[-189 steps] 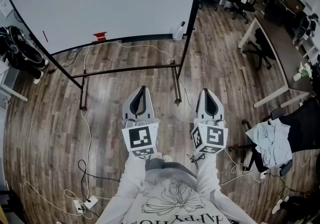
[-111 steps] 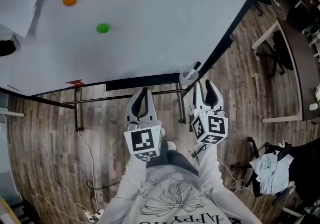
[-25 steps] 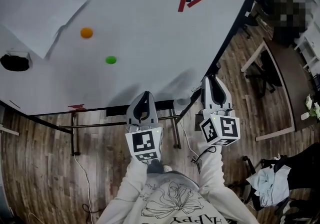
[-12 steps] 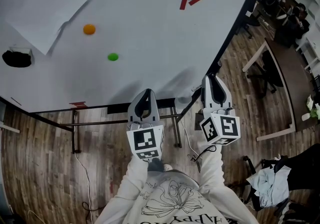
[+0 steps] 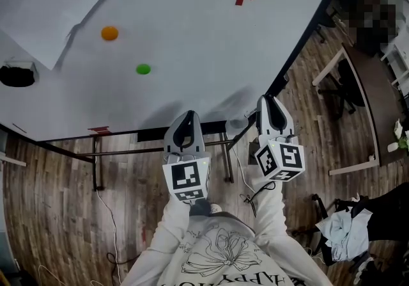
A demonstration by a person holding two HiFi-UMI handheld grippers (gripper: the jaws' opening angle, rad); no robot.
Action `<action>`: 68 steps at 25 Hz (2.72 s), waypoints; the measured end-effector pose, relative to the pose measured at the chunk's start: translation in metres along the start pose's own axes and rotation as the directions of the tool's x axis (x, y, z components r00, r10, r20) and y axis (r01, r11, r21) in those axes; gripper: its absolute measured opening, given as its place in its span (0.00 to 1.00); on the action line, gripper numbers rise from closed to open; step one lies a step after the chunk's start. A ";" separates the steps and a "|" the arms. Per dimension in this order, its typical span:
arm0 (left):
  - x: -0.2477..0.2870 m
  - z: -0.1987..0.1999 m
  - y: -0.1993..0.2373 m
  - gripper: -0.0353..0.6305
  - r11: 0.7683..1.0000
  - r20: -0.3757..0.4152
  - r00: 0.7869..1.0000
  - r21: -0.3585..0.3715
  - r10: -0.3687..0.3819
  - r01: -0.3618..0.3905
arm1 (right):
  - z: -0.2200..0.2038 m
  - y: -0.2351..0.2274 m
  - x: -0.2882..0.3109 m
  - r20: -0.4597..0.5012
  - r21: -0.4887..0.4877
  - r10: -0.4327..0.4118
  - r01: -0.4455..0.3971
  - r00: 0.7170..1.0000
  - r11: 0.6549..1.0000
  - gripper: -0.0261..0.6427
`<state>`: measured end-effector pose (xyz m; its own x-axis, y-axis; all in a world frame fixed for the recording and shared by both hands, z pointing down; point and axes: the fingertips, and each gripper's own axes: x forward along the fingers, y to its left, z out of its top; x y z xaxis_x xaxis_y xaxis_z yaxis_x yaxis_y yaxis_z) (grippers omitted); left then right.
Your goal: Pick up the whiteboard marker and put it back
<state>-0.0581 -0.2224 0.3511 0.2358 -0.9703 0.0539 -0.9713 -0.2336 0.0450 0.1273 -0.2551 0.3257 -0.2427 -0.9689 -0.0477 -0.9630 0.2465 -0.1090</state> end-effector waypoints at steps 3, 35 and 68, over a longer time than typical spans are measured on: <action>0.003 -0.008 0.002 0.06 1.000 -0.023 1.000 0.001 0.003 -0.003 | -0.015 -0.003 0.005 -0.027 0.014 -0.007 0.007 1.000 1.000 0.13; 0.034 -0.072 0.019 0.06 1.000 -0.166 0.986 0.003 -0.010 0.011 | -0.191 -0.023 0.038 -0.360 0.120 -0.047 0.097 0.932 0.988 0.13; 0.024 -0.041 0.015 0.06 1.000 -0.095 0.995 0.000 0.018 -0.018 | -0.114 -0.022 0.016 -0.234 0.000 -0.128 0.131 0.964 0.991 0.15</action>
<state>-0.0661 -0.2467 0.3940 0.2205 -0.9640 0.1487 -0.9753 -0.2163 0.0445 0.1312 -0.2786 0.4403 -0.1384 -0.9700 0.1999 -0.9865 0.1172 -0.1141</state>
